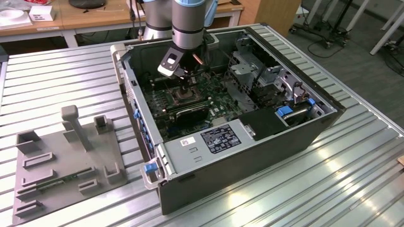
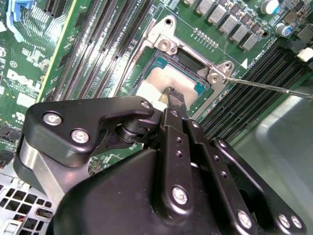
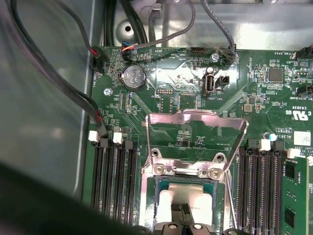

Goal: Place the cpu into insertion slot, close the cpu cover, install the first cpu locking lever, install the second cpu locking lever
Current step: 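Place the cpu into insertion slot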

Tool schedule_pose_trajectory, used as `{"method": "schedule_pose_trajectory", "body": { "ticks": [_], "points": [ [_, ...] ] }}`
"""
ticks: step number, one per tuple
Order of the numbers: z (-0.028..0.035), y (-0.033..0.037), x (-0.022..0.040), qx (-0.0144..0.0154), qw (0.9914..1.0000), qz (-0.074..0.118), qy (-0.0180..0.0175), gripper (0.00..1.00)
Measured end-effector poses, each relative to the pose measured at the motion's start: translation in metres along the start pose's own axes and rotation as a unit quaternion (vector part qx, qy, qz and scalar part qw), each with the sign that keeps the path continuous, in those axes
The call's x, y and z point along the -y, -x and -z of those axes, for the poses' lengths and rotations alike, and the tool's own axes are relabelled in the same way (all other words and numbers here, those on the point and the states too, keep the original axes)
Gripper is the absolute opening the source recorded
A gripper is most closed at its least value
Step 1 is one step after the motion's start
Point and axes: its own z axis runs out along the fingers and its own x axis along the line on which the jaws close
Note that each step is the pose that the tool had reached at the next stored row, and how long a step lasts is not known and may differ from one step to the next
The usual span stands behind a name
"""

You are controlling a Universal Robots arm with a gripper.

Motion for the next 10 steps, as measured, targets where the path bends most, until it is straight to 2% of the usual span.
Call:
{"method": "schedule_pose_trajectory", "body": {
  "ticks": [10],
  "points": [
    [-0.0009,0.0001,0.0001,0.0002,1.0,0.0,-0.0001,0.11]
  ]
}}
